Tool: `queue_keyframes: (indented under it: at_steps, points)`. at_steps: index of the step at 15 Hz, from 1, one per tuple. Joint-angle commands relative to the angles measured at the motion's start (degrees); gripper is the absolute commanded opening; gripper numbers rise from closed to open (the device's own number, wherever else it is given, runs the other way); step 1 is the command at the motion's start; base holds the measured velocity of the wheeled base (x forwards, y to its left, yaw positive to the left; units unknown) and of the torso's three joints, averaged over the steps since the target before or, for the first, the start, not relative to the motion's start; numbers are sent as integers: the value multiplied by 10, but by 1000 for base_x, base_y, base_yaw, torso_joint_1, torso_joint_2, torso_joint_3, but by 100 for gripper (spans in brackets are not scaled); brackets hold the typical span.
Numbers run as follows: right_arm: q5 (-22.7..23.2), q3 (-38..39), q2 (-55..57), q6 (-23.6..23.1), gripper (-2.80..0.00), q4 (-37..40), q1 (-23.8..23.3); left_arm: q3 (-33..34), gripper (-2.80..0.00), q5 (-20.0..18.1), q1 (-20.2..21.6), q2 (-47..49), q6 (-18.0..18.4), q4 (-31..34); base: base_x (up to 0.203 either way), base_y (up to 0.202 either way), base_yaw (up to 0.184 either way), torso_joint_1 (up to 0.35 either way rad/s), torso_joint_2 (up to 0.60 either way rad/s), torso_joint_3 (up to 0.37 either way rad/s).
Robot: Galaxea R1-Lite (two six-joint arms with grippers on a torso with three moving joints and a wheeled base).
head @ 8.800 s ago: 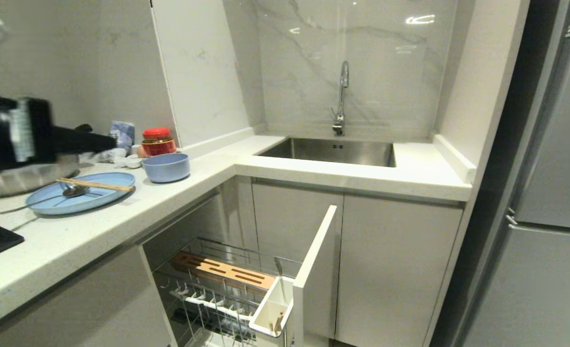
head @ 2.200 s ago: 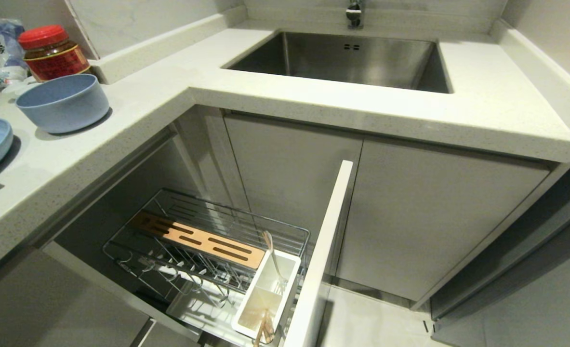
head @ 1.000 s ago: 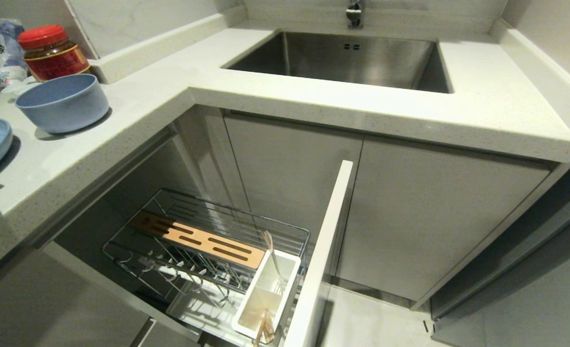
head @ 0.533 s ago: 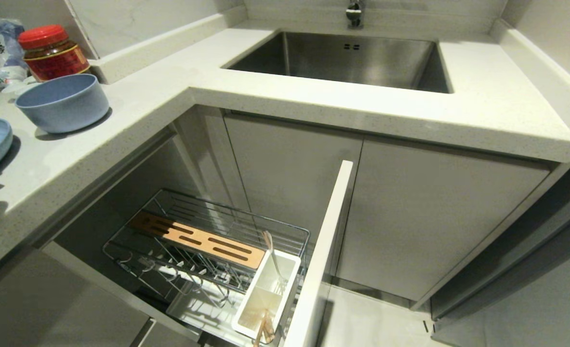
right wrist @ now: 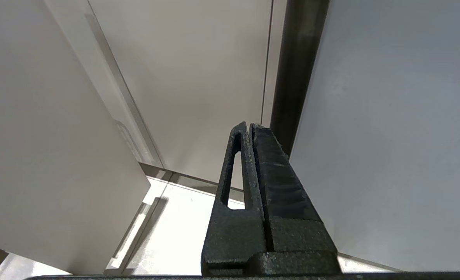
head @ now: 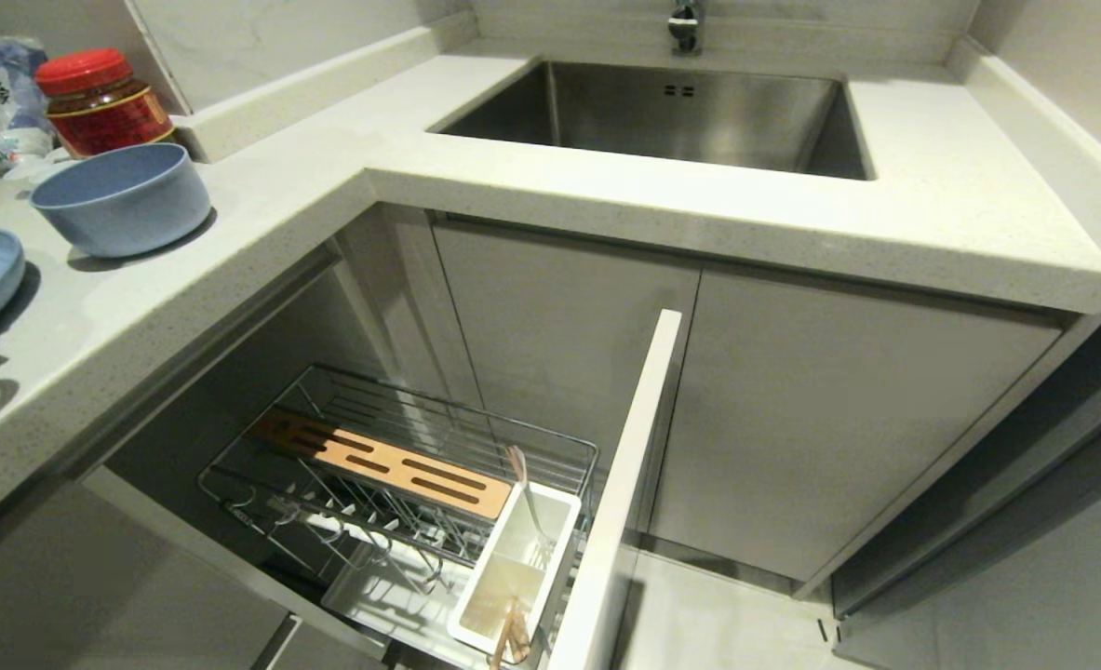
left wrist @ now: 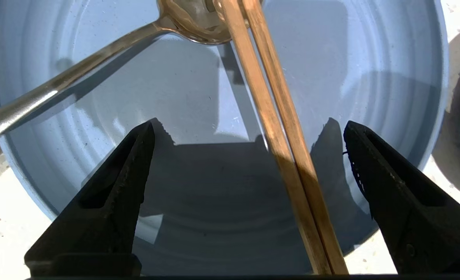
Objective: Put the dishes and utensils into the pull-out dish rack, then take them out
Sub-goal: Pick up the chopsticks and place it in the cupboard
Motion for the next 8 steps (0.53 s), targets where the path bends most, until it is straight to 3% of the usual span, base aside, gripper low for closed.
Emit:
queue_keyframes:
  at_steps: [1,2,8]
  points:
    - [0,15,0,0,-280,0,0,4,0,1,0,1,-3,4,0,0,0,0,0,0]
    - [0,15,0,0,-280,0,0,2,-280,1,0,2,-3,3,0,0,0,0,0,0]
    - [0,15,0,0,-280,0,0,2,-280,-15,0,3,-10,3,0,0,0,0,0,0]
